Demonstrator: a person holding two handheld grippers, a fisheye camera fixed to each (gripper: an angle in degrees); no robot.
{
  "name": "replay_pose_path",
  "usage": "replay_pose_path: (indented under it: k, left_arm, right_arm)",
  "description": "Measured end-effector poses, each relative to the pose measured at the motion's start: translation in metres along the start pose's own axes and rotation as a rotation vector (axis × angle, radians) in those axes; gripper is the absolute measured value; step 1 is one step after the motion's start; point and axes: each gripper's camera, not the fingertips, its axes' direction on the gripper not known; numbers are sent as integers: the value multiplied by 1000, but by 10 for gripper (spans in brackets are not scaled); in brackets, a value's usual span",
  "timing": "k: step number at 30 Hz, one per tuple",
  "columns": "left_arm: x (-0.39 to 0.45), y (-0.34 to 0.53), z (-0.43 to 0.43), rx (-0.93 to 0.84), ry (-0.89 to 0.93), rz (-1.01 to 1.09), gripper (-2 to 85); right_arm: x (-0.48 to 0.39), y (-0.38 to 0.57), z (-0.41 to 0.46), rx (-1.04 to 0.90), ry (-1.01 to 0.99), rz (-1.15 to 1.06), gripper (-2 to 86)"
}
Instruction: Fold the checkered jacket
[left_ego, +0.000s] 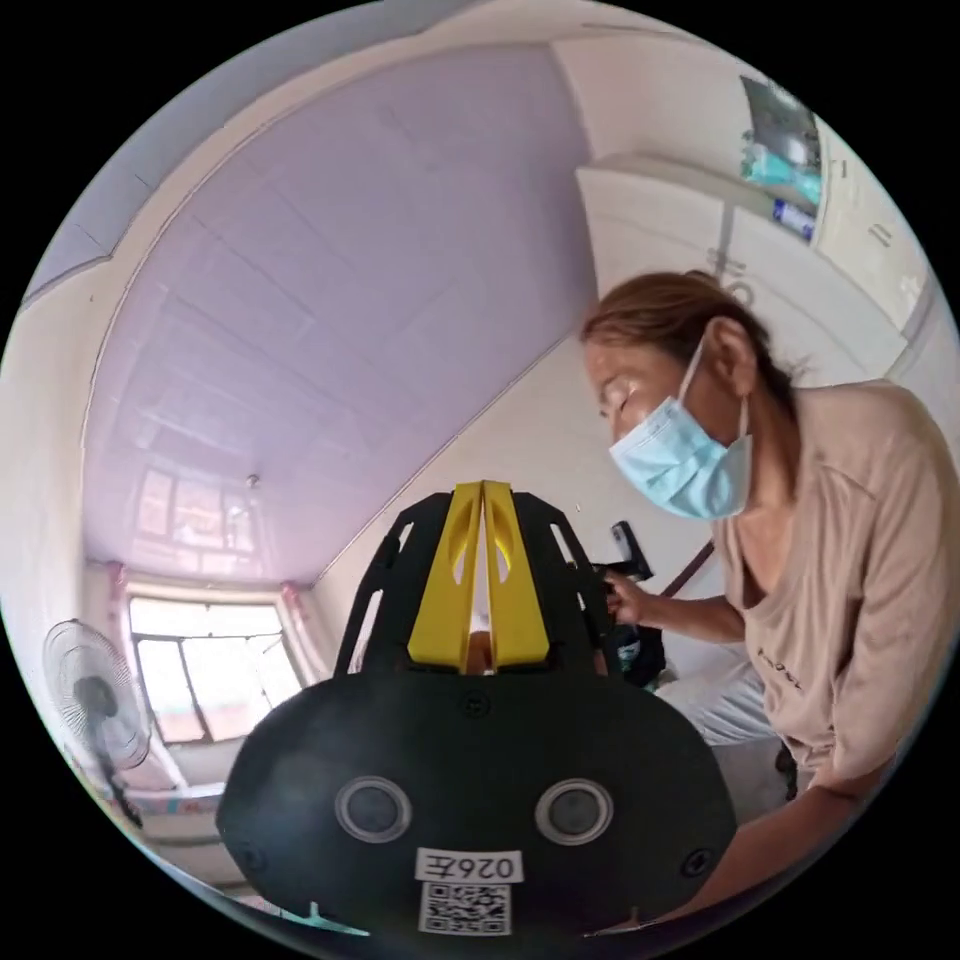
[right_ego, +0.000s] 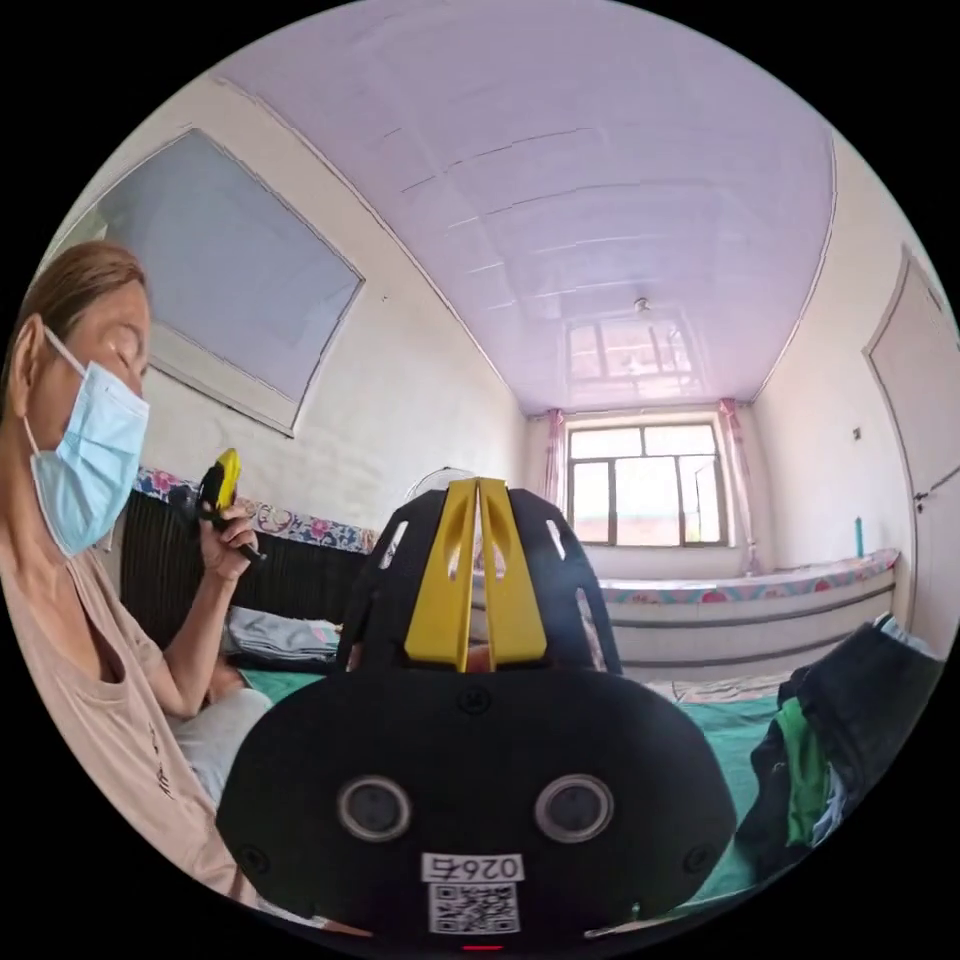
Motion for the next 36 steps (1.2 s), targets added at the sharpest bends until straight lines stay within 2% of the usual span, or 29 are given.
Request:
replay_pose_path:
  k: [1, 3, 5, 7, 11, 14, 16, 19, 23, 27, 28, 29, 31, 32, 33, 34, 36]
  left_arm:
    - [-4, 4, 13, -39, -110, -27, 0]
    - [-20, 17, 33, -125, -208, -48, 20]
    - [-49, 40, 59, -311, -286, -115, 57]
    - [-91, 97, 93, -577, -358, -175, 97]
    - [-149, 220, 126, -865, -363, -306, 115]
    - [-199, 335, 139, -1039, -334, -509, 114]
    - [-232, 420, 143, -1164, -332, -616, 121]
    - [-265, 512, 150, -1323, -356, -665, 140]
    - [-295, 591, 162, -1349, -334, -731, 156]
    - [-319, 660, 187, -1347, -256, -787, 180]
    - [-324, 681, 198, -1389, -223, -787, 191]
    - [-325, 692, 204, -1415, -206, -789, 196]
    - [-329, 735, 232, -1493, -125, -807, 193]
    - [-329, 744, 239, -1508, -106, -811, 139]
    - [-330, 756, 252, -1539, -77, -814, 33]
    - [-332, 765, 262, -1571, -108, -798, 16]
    - [-336, 772, 272, -1540, -97, -764, 4]
  right_arm:
    - [17, 10, 10, -41, -20, 46, -8]
    - [37, 31, 36, -124, -29, 54, -5]
    - [56, 71, 100, -356, 11, -25, 9]
    - [69, 117, 153, -508, 49, -101, 29]
    - [106, 242, 268, -845, 8, -223, 59]
    - [133, 326, 331, -1013, 19, -339, 63]
    - [150, 365, 361, -1089, -13, -371, 67]
    - [169, 410, 403, -1165, -63, -439, 79]
    - [175, 440, 445, -1241, -258, -519, 106]
    - [180, 435, 465, -1223, -430, -489, 120]
    - [181, 435, 475, -1212, -462, -481, 113]
    - [181, 439, 492, -1213, -439, -484, 55]
    - [181, 449, 526, -1257, -379, -500, 9]
    - [185, 454, 553, -1295, -331, -503, -1]
    - [189, 454, 567, -1324, -321, -502, -4]
    - [201, 445, 593, -1355, -329, -451, -8]
    - [244, 409, 623, -1293, -247, -271, -9]
